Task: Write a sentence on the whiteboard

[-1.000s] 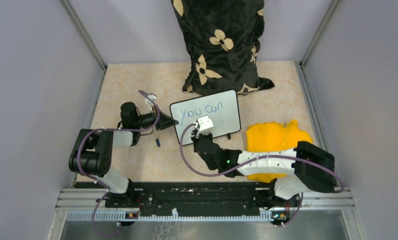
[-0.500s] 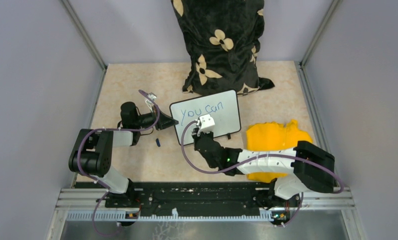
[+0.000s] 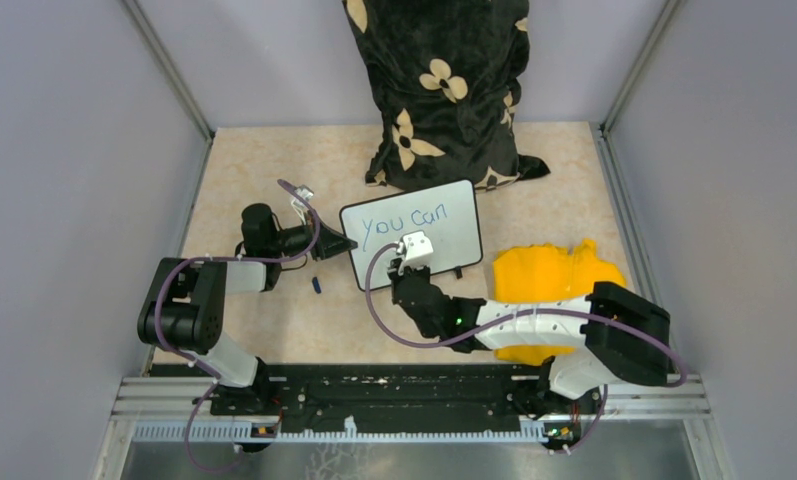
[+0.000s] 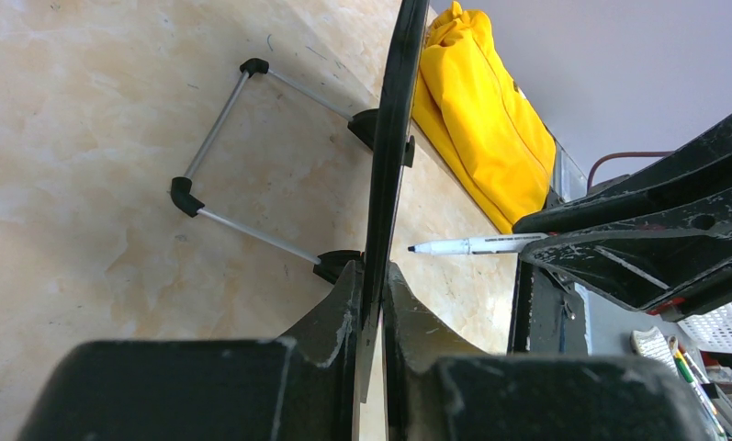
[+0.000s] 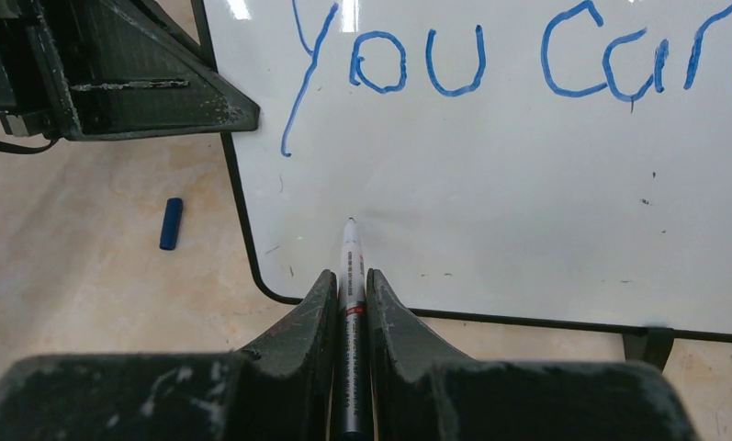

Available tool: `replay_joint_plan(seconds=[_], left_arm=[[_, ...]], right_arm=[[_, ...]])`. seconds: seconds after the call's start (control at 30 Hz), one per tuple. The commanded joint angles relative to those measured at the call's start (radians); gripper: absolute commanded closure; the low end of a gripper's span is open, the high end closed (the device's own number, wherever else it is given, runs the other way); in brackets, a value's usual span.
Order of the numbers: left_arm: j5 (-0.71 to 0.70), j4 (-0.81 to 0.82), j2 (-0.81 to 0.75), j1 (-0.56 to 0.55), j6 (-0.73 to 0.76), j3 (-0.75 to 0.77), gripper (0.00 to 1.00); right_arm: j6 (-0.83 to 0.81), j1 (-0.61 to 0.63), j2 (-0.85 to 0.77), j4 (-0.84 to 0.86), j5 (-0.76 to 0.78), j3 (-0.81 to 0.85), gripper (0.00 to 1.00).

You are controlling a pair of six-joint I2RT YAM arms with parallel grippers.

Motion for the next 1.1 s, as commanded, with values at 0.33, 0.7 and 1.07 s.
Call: replay_joint_plan(seconds=[0.33,0.7,1.07], left_arm=[[-0.048,-0.072,0.016,-0.012,0.024,0.008,0.87],[-0.048,-0.073,0.018,-0.012,0.025,0.008,0.87],[-0.047,-0.073,0.017,-0.013,0.024,0.009,0.87]], right_arm=[[0.032,-0.011,0.02,0.021,0.009,-0.004,1.0],[0.024,-0.024,0.038,0.018,0.0,0.012,1.0],[0.012,-0.03,0.054,0.022,-0.013,0.03,1.0]])
